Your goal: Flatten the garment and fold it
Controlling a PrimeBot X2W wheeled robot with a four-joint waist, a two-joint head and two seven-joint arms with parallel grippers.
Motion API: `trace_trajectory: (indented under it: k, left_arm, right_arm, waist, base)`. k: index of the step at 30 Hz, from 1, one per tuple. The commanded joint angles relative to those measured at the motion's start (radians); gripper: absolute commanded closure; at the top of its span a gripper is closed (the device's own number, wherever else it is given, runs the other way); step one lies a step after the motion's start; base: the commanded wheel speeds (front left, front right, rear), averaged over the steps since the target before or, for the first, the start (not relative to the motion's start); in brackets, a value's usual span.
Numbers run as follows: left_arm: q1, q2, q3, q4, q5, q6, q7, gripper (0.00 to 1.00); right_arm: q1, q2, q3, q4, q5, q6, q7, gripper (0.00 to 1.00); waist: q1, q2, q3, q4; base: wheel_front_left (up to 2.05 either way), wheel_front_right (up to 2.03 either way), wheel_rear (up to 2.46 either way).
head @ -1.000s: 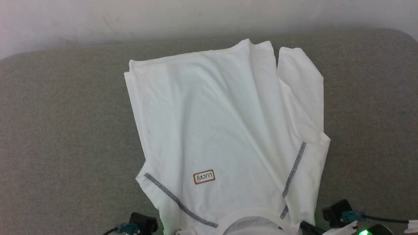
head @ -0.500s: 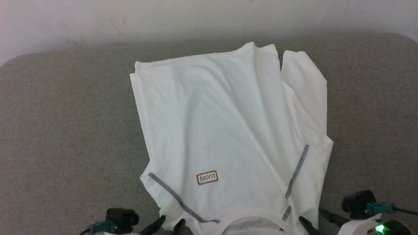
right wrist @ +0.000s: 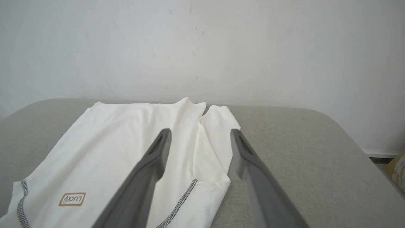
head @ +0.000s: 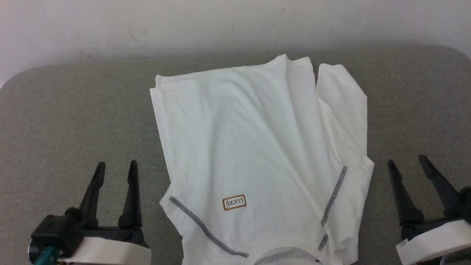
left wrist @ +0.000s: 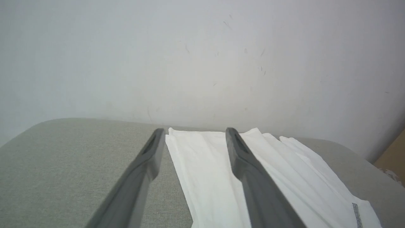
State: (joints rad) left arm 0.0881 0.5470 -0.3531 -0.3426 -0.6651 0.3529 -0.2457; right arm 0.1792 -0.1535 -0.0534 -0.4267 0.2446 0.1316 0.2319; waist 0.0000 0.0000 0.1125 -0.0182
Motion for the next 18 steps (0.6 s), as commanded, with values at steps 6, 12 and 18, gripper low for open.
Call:
trace_trajectory:
  k: [6, 12, 18]
  left_arm:
    - [0.000, -0.197, 0.063, 0.033, 0.250, 0.031, -0.016, 0.00]
    - [0.041, -0.300, 0.116, 0.093, 0.318, -0.056, -0.016, 0.00]
    - [0.003, -0.307, 0.168, 0.121, 0.327, -0.138, -0.016, 0.00]
  right_arm:
    - [-0.017, 0.099, -0.044, 0.102, -0.158, -0.001, -0.272, 0.00]
    - [-0.019, 0.103, -0.046, 0.192, -0.120, -0.001, -0.392, 0.00]
    - [-0.052, 0.103, -0.057, 0.188, -0.136, -0.001, -0.406, 0.00]
  waist:
    - [0.0000, 0.0000, -0.002, 0.007]
    - [0.0000, 0.0000, 0.004, 0.012]
    - [0.0000, 0.0000, 0.039, 0.019]
  base:
    - [0.00, 0.00, 0.00]
    - [0.00, 0.00, 0.00]
    - [0.00, 0.00, 0.00]
